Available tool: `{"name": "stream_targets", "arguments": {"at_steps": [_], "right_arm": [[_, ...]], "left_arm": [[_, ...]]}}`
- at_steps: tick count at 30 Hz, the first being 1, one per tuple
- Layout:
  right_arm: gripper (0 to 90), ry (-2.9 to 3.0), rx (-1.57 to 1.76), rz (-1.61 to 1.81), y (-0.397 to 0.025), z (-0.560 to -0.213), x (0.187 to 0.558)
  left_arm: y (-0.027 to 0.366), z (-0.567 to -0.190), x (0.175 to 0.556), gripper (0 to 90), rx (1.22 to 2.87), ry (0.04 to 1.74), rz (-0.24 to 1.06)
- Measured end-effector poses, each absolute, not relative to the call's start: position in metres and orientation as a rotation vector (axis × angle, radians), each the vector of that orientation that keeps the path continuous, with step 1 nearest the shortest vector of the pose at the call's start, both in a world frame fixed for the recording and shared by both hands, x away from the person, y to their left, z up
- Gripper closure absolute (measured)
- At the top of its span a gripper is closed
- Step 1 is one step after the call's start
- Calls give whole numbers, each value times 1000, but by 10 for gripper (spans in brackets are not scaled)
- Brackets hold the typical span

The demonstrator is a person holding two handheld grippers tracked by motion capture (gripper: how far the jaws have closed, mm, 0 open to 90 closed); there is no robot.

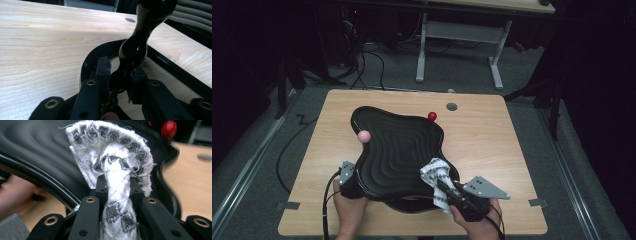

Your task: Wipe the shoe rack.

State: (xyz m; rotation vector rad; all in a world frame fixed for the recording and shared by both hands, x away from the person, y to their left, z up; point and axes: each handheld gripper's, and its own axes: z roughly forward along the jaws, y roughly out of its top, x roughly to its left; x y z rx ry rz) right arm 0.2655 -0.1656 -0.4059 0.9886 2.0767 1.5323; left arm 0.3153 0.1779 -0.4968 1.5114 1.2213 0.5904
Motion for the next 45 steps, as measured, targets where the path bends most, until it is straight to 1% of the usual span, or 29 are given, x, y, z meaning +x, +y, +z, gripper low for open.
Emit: {"name": "stream_targets", "arguments": {"at_steps": [4,8,11,16,22,25,26,27,28,31,32,34,36,40,43,45], "right_arm": [[761,1994,1006,1503,-188,-397,280],[762,2052,1036,1443,-203,-416,301],[770,2115,1042,1504,-207,-432,307],[780,2185,988,1582,-204,-436,297],[776,2356,783,1595,-179,-438,276],[771,2344,736,1572,-170,-437,270],[770,2327,738,1560,-169,-436,270],[769,2311,750,1555,-169,-436,271],[768,2294,774,1558,-169,-437,273],[767,2245,826,1550,-172,-439,277],[767,2234,826,1548,-172,-440,278],[766,2208,818,1542,-172,-442,277],[766,2188,823,1538,-172,-443,279],[766,2164,845,1523,-172,-442,286],[765,2145,848,1504,-171,-441,293],[765,2138,855,1506,-171,-441,297]], "left_arm": [[180,-496,320,746,1512,1226,583],[179,-496,324,748,1515,1226,587],[178,-496,331,748,1505,1233,576],[174,-497,348,747,1487,1220,567],[159,-497,366,746,1500,1196,555],[158,-498,370,742,1505,1182,511],[159,-500,372,735,1501,1189,486],[161,-501,371,681,1510,1199,479],[164,-503,368,612,1514,1205,476],[176,-501,353,535,1518,1209,482],[182,-500,346,524,1518,1211,492],[192,-496,329,527,1486,1233,520],[196,-495,314,540,1501,1258,540],[183,-505,291,527,1593,1229,540],[173,-516,279,524,1625,1261,483],[167,-518,275,534,1672,1290,496]]}}
